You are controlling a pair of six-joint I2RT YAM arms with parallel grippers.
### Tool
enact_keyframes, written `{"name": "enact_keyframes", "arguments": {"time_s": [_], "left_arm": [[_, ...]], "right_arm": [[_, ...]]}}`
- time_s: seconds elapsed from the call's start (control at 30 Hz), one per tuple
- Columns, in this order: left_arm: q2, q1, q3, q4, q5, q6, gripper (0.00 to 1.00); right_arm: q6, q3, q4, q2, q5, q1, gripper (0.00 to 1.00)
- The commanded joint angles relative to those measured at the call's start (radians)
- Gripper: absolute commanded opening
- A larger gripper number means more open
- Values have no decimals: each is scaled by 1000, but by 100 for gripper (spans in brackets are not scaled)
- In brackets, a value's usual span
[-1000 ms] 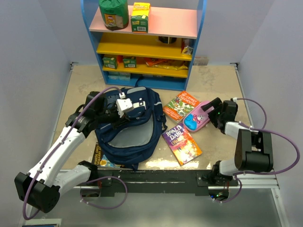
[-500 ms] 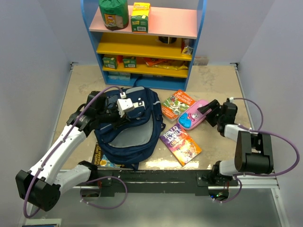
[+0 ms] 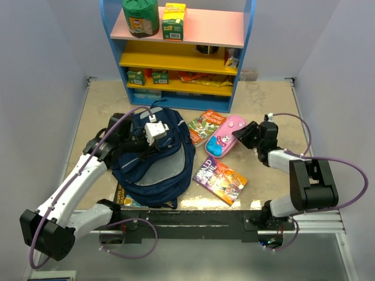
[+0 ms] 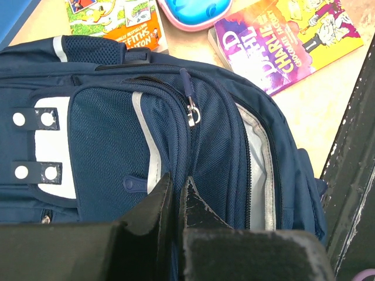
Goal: Pack the student bag
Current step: Pick up the stationery from the center of the board, then place the stationery in the student bag.
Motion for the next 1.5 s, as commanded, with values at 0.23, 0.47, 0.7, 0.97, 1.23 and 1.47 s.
{"name": "enact_keyframes", "arguments": {"time_s": [0.23,0.47,0.7,0.97,1.23,1.47], "left_arm": [[-27,6,36,57,31,17,0],[-19,6,45,60,31,11,0],[4,6,81,83,30,-9,0],[62,5,168,126,39,-45,0],[39,6,223,121,59,-55,0],[-17,6,202,66,108,-27,0]], "right_arm": [[-13,50,12,-146,12,27,0],[10,78,-172,-356,-53,71,0],[143,6,-246,-523,-109,145,0],[304,-23,-232,-542,-2,422,0],[347,108,-243,-295,93,674,0],[333,278,-207,-38,88,753,0]]}}
